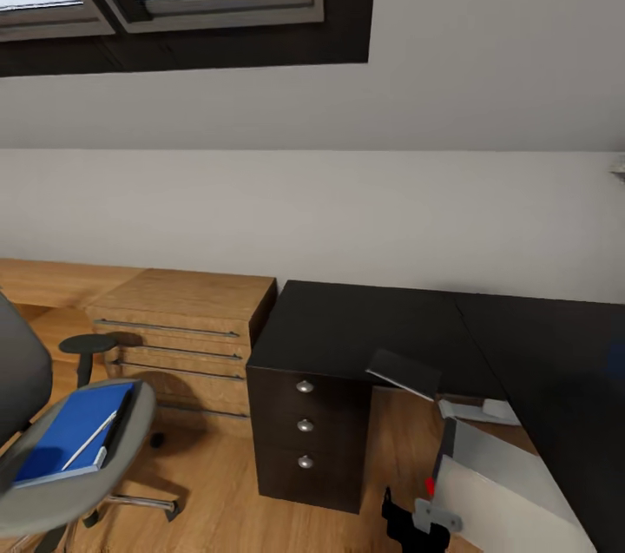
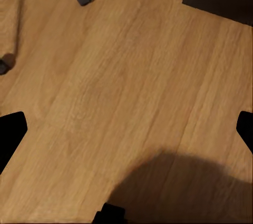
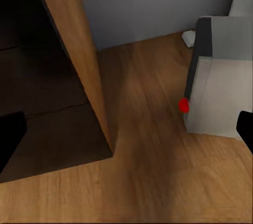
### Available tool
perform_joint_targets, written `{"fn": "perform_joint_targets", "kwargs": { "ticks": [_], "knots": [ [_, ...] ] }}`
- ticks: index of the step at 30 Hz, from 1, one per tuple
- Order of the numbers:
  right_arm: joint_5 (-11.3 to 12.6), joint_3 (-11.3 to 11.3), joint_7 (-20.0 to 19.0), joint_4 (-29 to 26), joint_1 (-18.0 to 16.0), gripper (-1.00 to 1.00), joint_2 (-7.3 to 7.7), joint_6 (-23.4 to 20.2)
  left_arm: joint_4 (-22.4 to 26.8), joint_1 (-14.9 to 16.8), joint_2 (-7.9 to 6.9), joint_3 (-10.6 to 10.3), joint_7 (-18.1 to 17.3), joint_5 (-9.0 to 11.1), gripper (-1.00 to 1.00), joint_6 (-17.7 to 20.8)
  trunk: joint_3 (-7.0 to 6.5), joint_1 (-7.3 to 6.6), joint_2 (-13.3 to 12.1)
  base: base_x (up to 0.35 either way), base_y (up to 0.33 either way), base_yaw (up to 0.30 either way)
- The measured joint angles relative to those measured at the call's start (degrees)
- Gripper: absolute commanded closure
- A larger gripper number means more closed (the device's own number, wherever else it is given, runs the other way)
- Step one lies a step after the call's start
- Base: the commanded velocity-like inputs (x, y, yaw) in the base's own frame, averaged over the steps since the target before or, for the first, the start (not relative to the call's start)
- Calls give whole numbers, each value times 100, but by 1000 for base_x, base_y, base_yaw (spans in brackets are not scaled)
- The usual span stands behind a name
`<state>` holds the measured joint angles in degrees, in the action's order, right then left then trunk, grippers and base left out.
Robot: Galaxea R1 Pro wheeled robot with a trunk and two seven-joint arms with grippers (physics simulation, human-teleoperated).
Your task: In the bedroom, organize the workspace by keeping the computer under the desk, ensuring the monitor is on the desk, placing the keyboard on the desk next to the monitor, placing the mouse on the desk next to the keyboard, moving the folder from the swivel chair onto the desk next to the mouse, stacking the notebook on top of the folder with the pen on top of the notebook, and positioning the swivel chair next to the desk.
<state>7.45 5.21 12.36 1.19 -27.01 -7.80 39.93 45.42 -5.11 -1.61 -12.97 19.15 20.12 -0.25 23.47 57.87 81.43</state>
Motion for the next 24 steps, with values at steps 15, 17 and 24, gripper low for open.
{"fn": "perform_joint_targets", "kwargs": {
  "ticks": [15,17,24],
  "knots": [
    [-5,7,0,0,0,-100,-219,-1,-62,0,73,6,15,-5,-100,-22,4,-2,1,-10,9,264],
    [-5,6,0,0,0,-100,-219,-1,-62,0,72,7,15,-5,-100,-22,8,-2,1,0,0,260],
    [-5,8,0,2,0,-100,-219,-1,-63,0,66,8,15,-3,-100,-22,39,-2,1,0,0,178]
  ]
}}
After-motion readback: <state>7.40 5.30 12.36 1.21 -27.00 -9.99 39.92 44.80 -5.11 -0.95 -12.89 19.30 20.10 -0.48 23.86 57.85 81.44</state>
